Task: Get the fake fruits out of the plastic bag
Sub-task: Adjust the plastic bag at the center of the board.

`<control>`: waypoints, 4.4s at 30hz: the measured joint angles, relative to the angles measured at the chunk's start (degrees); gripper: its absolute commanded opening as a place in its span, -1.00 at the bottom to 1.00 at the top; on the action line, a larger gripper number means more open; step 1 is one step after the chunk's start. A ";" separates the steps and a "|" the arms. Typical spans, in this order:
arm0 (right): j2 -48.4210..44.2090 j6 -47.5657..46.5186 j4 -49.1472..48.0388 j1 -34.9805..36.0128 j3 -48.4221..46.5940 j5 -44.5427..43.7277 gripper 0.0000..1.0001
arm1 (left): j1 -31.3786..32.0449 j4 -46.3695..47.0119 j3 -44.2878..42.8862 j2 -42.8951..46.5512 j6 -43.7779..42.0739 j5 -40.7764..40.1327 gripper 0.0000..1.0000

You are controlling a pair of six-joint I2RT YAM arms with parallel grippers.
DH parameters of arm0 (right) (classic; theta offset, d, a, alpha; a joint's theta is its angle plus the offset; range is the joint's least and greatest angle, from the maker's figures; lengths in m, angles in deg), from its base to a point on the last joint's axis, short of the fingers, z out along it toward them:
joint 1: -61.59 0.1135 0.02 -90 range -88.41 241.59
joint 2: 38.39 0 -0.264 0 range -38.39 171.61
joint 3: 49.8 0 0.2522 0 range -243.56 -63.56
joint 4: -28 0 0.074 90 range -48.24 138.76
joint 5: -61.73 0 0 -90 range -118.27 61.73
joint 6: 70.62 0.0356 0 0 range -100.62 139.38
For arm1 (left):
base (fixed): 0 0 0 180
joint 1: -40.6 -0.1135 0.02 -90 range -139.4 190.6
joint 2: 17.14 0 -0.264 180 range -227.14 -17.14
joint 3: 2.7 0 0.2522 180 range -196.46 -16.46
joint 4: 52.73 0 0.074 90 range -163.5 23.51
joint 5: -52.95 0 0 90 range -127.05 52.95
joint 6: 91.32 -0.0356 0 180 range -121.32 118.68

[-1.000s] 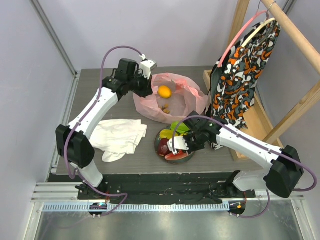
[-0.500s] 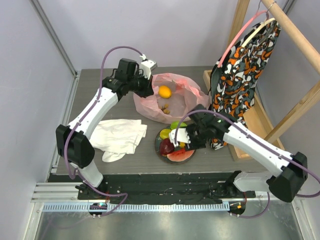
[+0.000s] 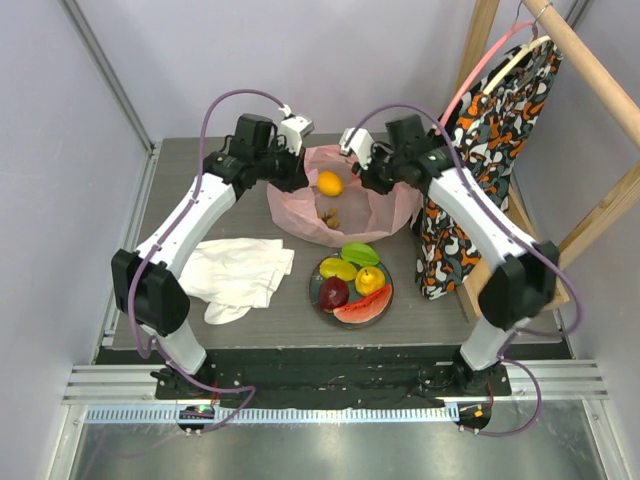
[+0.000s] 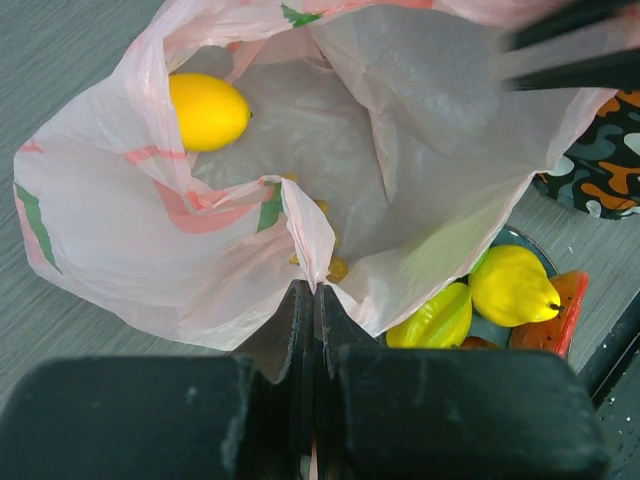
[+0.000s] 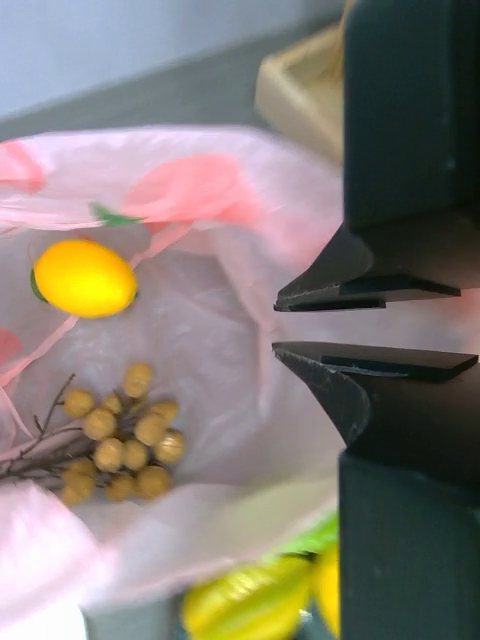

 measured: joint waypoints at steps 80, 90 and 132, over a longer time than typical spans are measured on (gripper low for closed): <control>41.81 45.35 -19.04 -4.09 -23.23 -8.02 0.99 | 0.04 -1.70 -3.52 -8.37 2.23 10.69 -1.00; 50.86 51.91 -16.46 -3.04 -36.44 -15.69 0.99 | 0.90 -1.77 -3.52 -8.68 1.79 11.63 -1.00; 30.93 47.47 -20.02 -5.22 -11.82 -19.37 0.99 | 1.60 -0.85 -4.52 -10.19 4.50 15.82 -1.00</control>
